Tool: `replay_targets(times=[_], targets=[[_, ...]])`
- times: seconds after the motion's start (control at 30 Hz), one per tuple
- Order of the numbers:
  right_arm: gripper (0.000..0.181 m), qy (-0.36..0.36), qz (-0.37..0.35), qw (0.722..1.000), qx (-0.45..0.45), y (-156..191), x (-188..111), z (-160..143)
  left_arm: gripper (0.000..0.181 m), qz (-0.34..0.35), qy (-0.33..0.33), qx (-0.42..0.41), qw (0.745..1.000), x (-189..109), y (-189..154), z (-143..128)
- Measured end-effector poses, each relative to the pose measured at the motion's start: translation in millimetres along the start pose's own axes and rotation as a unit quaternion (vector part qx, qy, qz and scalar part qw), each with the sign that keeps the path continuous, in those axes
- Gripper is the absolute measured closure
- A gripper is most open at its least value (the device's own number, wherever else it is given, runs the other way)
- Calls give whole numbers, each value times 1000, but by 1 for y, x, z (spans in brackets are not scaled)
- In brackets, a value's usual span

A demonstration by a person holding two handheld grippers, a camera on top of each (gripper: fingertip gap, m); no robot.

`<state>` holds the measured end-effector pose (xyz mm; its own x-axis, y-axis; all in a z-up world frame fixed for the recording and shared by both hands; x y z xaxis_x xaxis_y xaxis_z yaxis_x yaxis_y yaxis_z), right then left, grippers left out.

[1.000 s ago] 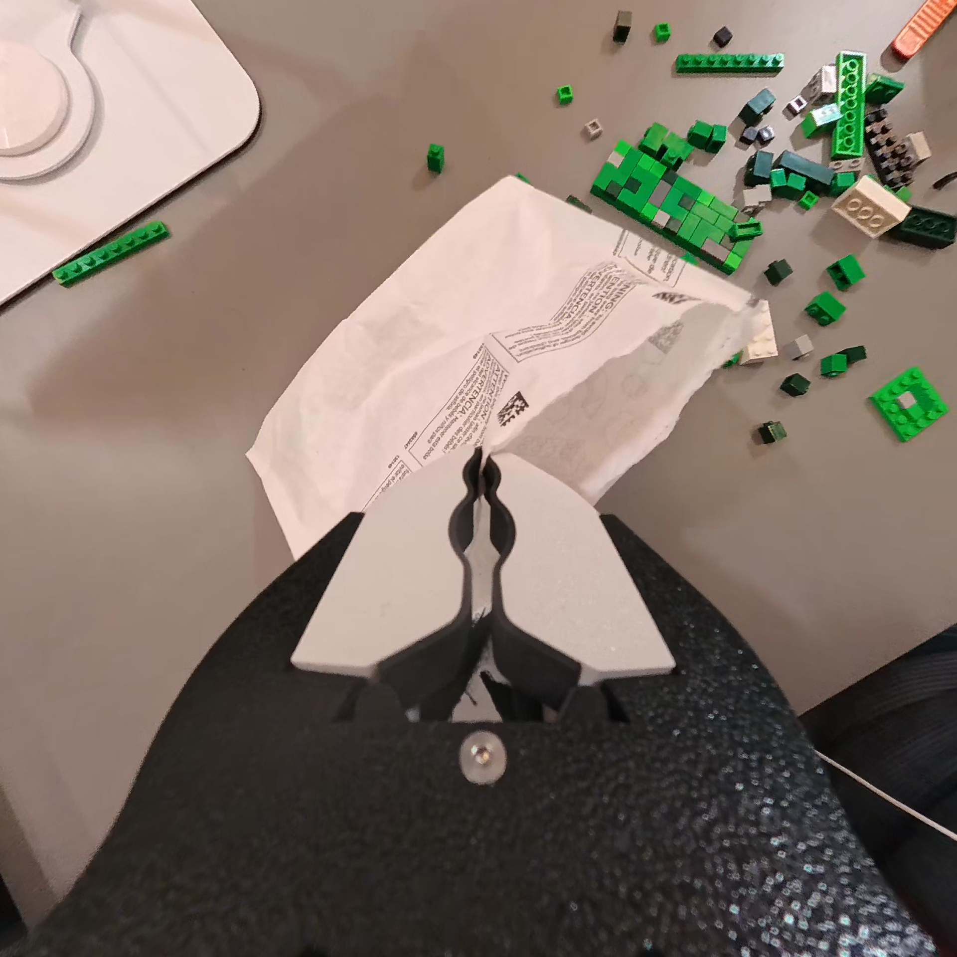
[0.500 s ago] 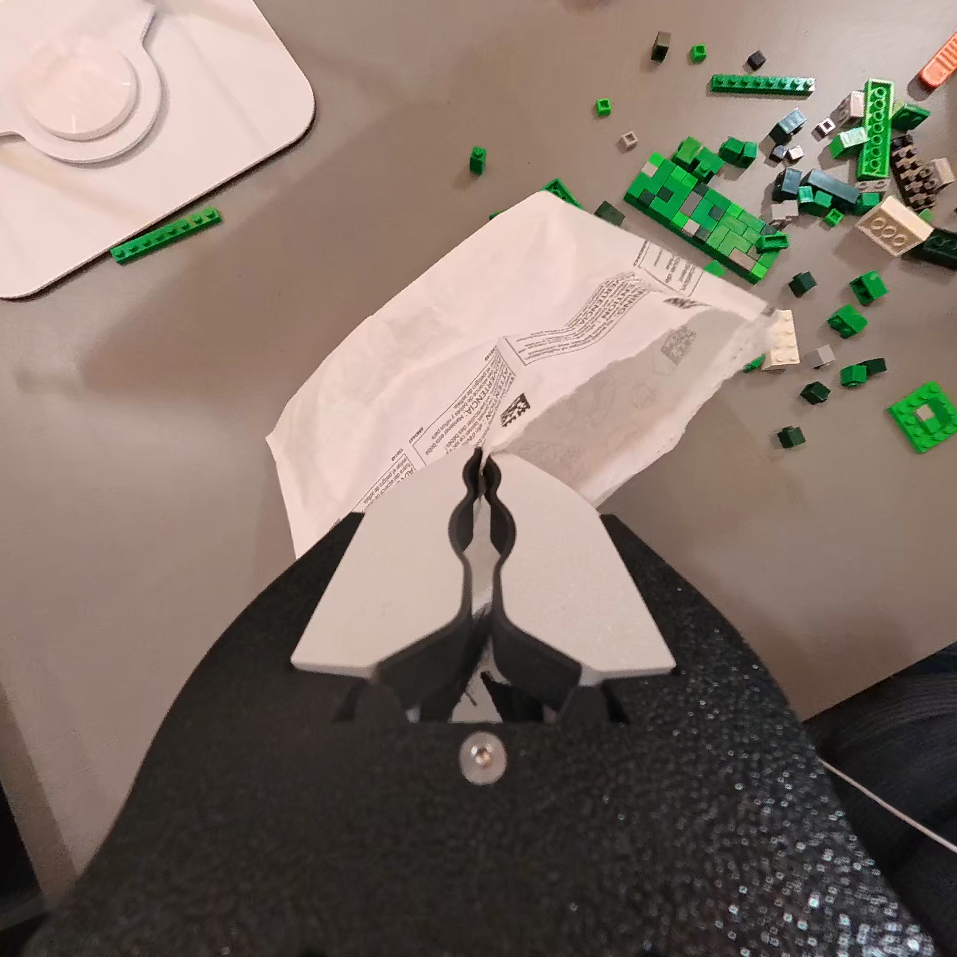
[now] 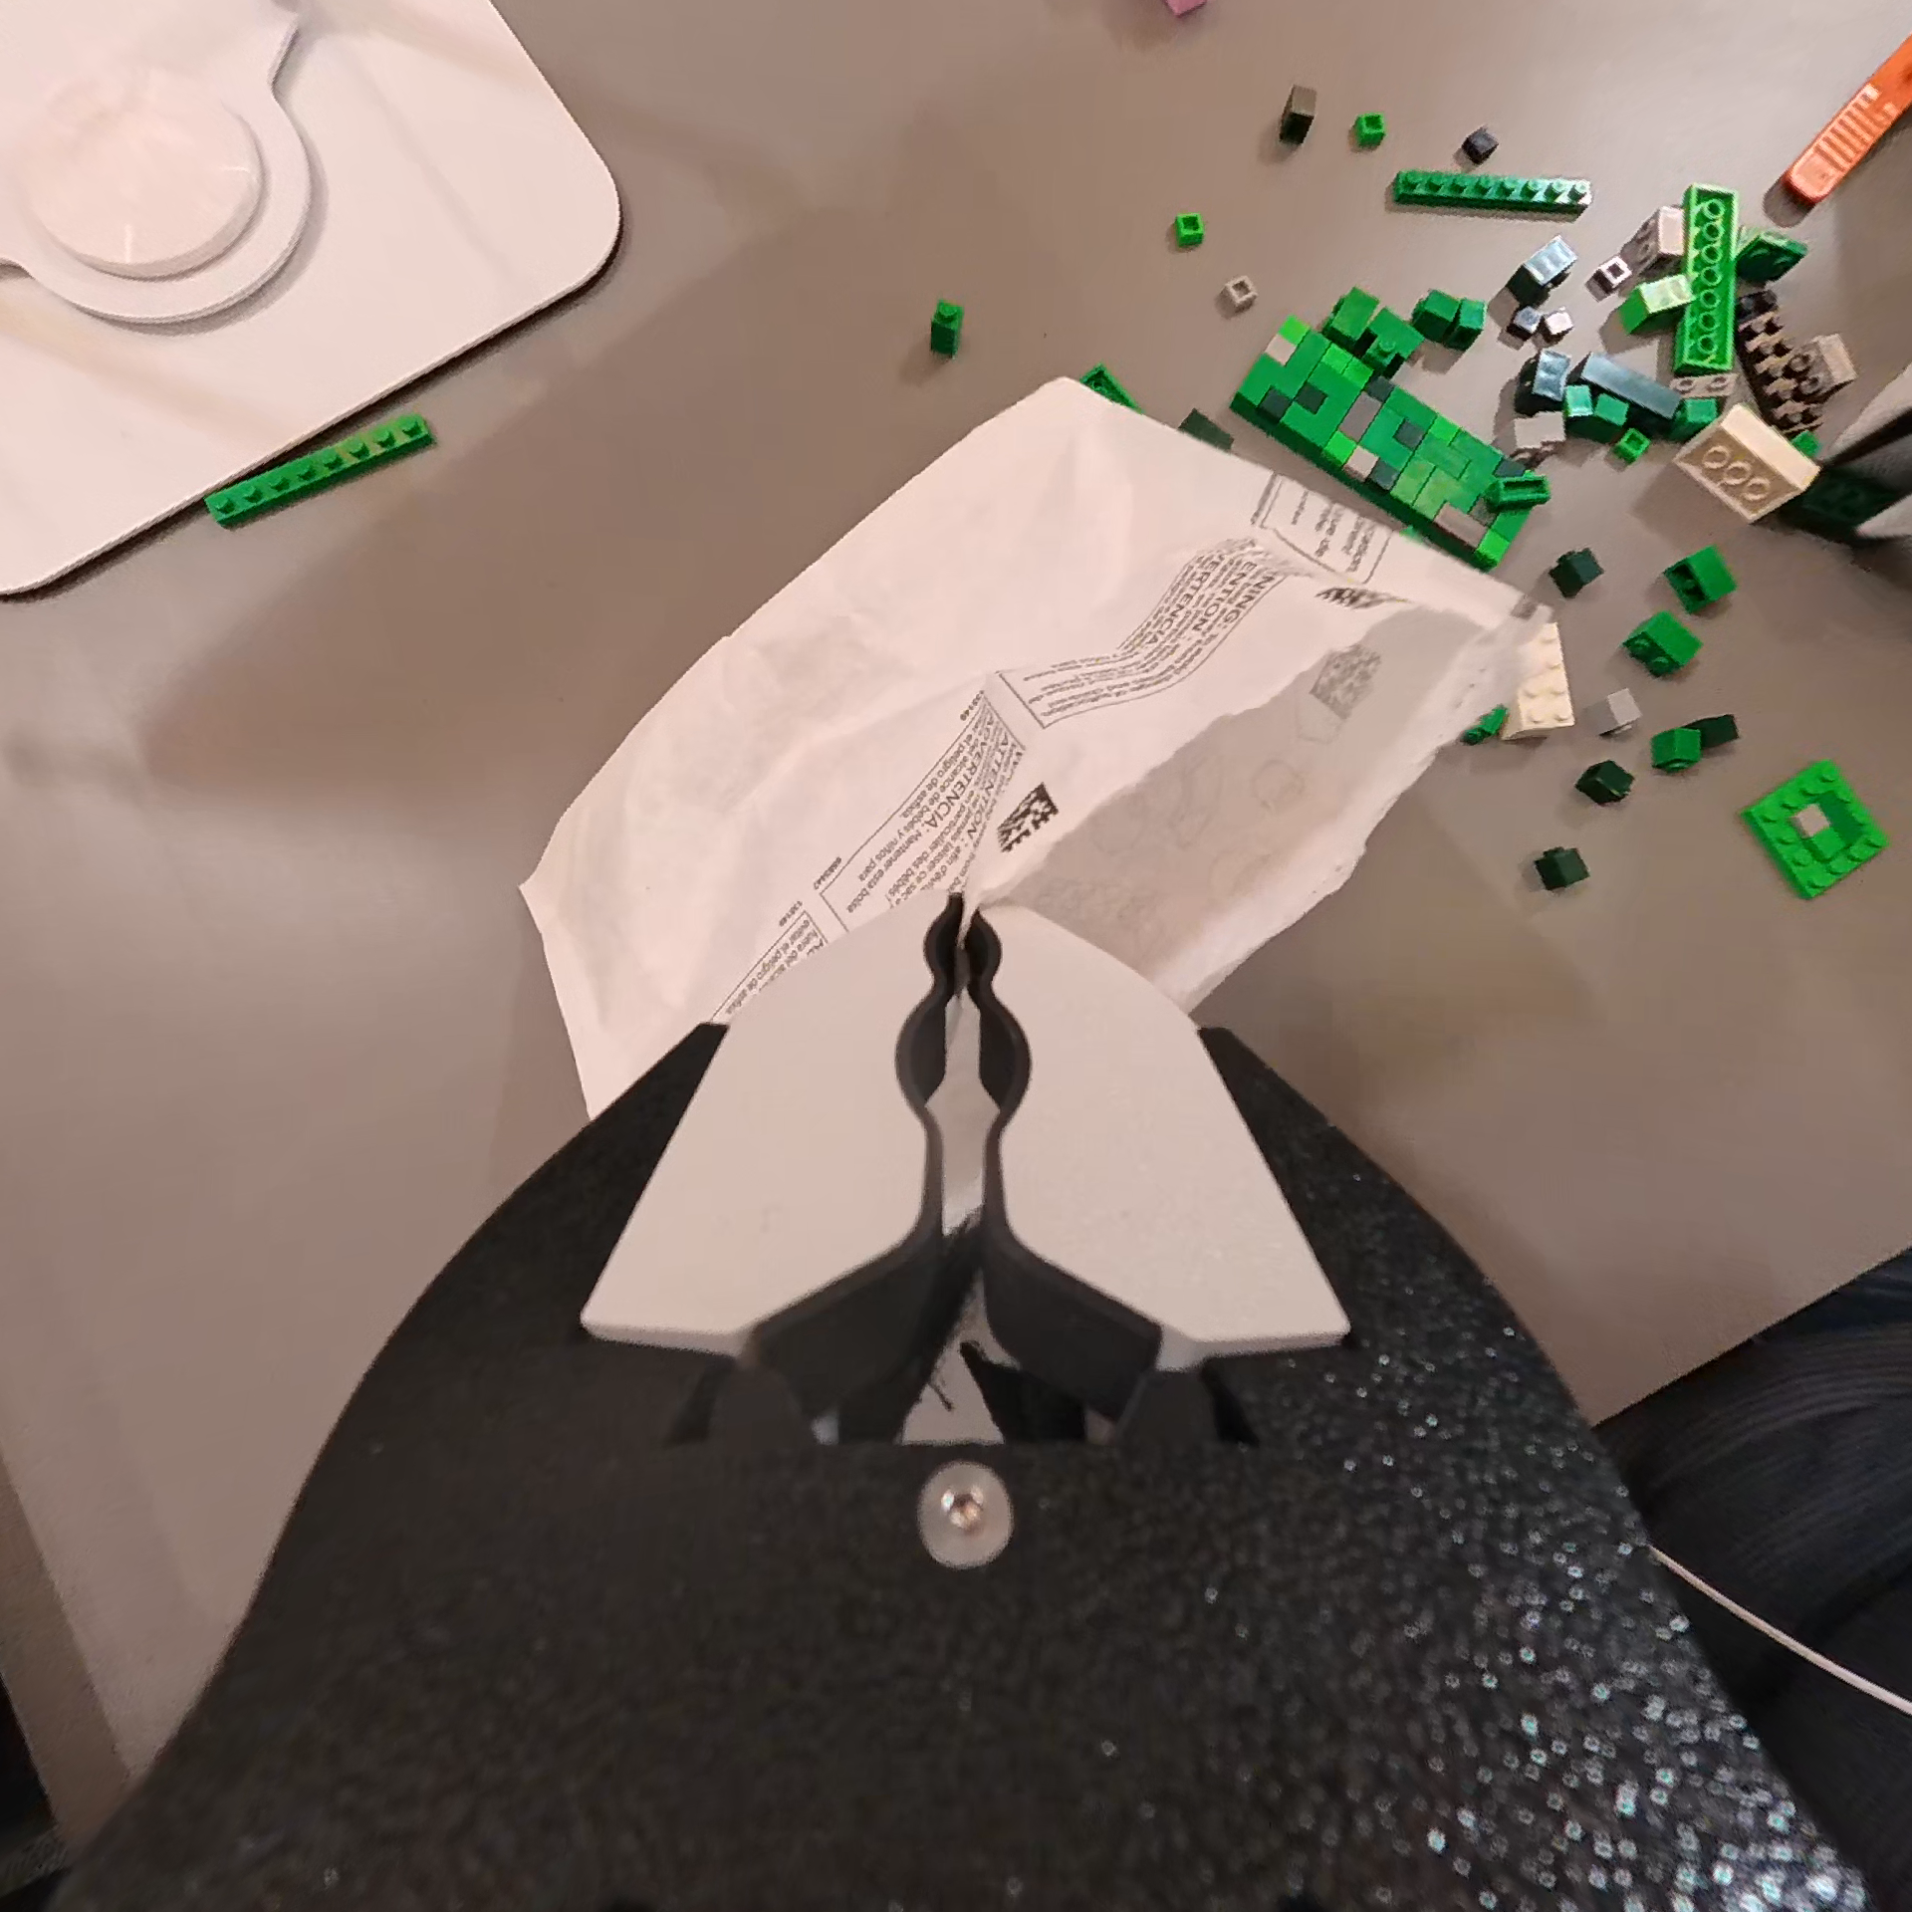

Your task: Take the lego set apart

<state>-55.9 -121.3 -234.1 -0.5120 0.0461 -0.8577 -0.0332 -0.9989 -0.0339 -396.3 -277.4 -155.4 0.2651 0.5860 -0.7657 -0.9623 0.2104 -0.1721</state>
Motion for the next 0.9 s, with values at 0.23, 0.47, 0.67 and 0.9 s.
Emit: replay_targets(times=[0.23, 0.47, 0.67, 0.9], targets=[[165, -2, 66, 998, 19, 5, 0, 3, 181, -6, 0, 2, 1000, 1, -1, 0], [163, 75, -49, 986, -139, -13, -2, 15, 181, -12, 3, 7, 1000, 3, -4, 2], [152, 175, -22, 955, -239, -18, 11, 30, 181, -17, 4, 16, 1000, 5, -8, 4], [159, 204, 6, 934, -293, -13, 16, 39, 181, -20, 4, 17, 1000, 5, -9, 4]])
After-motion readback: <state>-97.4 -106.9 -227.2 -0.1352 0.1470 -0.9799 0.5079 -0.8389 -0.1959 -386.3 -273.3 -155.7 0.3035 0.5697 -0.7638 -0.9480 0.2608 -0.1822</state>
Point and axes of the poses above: each gripper's, where its closed fingertips meet, x out along the fingers, z out of its top, y = z × x across the jaws, the point moved 7 cm from there along -x, back along the fingers, and after that the axes turned 9 degrees about -z, right-handed, at the moved point
